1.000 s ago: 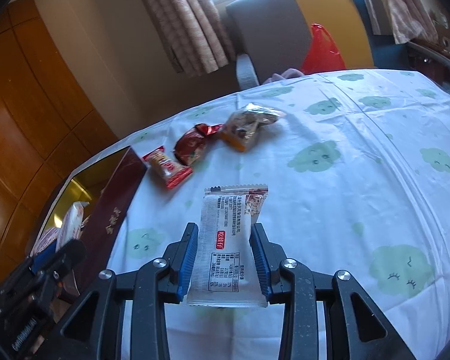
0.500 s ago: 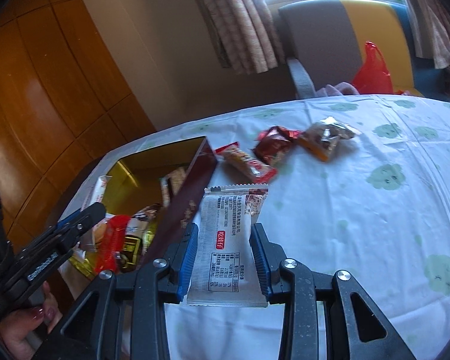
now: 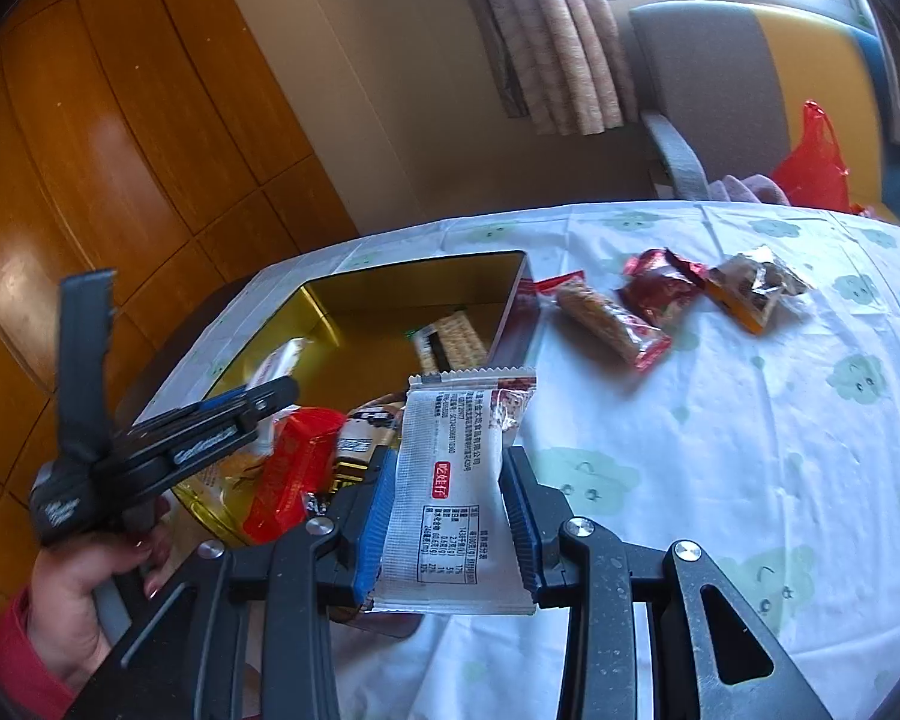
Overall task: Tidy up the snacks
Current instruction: 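Carry both white packets over the gold tin with both grippers, then open the left gripper to drop the Rosekiss packet while the right gripper releases its packet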
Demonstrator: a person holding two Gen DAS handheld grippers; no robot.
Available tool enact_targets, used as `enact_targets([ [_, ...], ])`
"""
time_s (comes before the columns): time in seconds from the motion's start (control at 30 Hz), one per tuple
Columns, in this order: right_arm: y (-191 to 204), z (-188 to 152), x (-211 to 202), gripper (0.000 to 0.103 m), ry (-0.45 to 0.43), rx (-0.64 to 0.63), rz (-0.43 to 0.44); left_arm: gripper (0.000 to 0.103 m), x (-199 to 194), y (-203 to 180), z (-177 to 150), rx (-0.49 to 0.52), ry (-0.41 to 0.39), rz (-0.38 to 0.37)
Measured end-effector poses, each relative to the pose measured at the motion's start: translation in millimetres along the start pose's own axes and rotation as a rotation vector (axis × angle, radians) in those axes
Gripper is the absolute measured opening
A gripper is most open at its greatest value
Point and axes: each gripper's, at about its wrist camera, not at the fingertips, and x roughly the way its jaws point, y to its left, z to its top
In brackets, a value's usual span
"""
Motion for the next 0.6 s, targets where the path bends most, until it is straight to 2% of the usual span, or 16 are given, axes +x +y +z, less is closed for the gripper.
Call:
enact_targets([
  [0.3, 18, 3, 14, 0.037, 0.025, -0.043, 0.010, 0.035, 33, 14, 12, -0.064, 0.118, -0.001],
  [0.6, 24, 5, 26, 0.037, 0.045, -0.068, 0.016, 0.036, 9, 17, 2, -0.104, 0.064, -0.031],
])
